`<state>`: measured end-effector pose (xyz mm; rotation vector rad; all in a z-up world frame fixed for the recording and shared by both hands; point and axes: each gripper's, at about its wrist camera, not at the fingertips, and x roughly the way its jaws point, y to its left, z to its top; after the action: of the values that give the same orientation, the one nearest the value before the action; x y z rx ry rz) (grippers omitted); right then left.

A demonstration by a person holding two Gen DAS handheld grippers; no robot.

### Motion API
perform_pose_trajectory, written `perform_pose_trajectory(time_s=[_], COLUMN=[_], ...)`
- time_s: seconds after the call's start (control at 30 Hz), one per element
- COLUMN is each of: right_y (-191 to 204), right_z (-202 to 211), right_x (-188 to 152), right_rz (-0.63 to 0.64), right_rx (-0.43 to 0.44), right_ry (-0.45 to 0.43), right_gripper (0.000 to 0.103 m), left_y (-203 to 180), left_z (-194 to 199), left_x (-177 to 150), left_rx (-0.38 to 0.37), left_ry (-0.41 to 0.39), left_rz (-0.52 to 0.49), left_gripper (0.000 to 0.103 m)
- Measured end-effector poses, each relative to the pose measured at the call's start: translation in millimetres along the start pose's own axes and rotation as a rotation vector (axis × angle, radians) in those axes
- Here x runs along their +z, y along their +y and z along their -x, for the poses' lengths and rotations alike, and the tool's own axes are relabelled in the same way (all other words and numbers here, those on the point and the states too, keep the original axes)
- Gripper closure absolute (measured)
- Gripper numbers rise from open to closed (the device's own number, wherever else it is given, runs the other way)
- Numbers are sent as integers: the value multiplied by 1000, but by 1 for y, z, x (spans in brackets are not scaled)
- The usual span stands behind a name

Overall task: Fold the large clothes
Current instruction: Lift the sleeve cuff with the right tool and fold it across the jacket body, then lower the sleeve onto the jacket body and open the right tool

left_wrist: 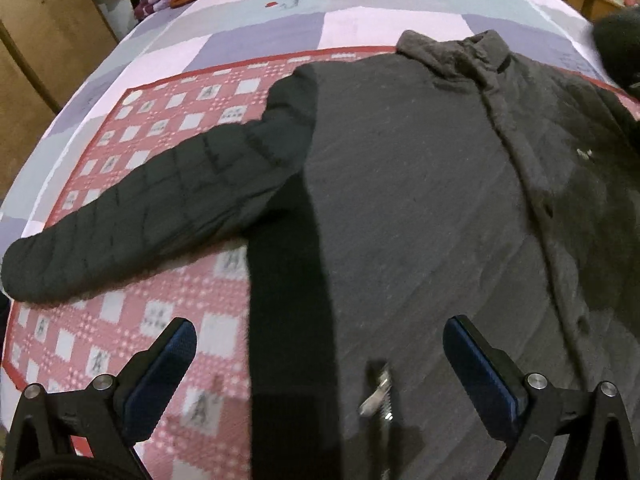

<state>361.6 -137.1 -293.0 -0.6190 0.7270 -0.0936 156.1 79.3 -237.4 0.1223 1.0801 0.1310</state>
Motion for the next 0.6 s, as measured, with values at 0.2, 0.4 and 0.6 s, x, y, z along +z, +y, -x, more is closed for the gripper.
perform_pose_trajectory(time_s=[0.2,0.4,0.6], right_y=[147,155,148], right_z=[-43,-31,-21], right_x=[-32,-25,14], right_rz=[434,377,155], right_rx=[-31,-60,84], right_ry=[186,185,176], right_gripper=[83,69,61], left_y=[23,39,45], left_z=[5,-2,-3], left_x=[-24,-33,-31], left_rx=[-26,-60,-85], left_ry=[5,14,3], left_rz=[-42,-20,-18], left_gripper=[0,0,0])
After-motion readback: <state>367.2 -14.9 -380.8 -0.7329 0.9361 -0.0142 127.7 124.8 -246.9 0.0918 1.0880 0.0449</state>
